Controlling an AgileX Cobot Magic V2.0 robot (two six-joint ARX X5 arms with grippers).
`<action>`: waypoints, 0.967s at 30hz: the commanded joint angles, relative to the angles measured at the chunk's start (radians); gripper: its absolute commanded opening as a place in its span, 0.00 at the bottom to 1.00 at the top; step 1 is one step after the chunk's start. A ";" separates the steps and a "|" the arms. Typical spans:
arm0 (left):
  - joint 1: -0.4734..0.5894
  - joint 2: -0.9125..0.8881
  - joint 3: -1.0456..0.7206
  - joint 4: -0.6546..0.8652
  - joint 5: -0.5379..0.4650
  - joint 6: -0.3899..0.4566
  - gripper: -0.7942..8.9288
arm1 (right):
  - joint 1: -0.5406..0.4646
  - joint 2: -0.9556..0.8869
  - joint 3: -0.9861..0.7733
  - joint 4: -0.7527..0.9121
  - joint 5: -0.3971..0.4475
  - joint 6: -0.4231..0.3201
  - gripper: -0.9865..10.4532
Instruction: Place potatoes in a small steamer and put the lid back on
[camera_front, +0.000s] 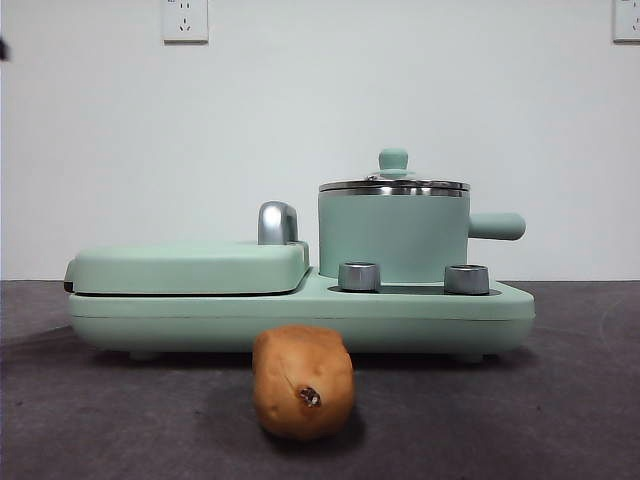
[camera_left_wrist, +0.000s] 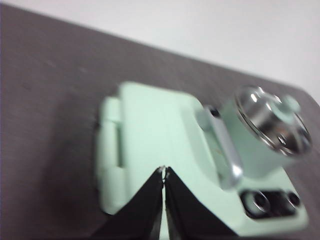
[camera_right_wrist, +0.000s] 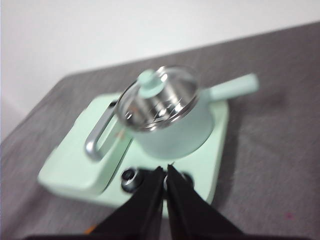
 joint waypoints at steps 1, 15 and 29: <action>-0.022 0.063 0.055 0.003 0.068 0.030 0.09 | 0.004 0.066 0.069 -0.054 -0.037 -0.111 0.09; -0.222 0.227 0.186 -0.012 0.101 0.047 0.10 | 0.004 0.143 0.123 -0.083 -0.128 -0.151 0.10; -0.349 0.285 0.227 -0.011 0.101 0.057 0.57 | 0.004 0.144 0.123 -0.108 -0.158 -0.145 0.47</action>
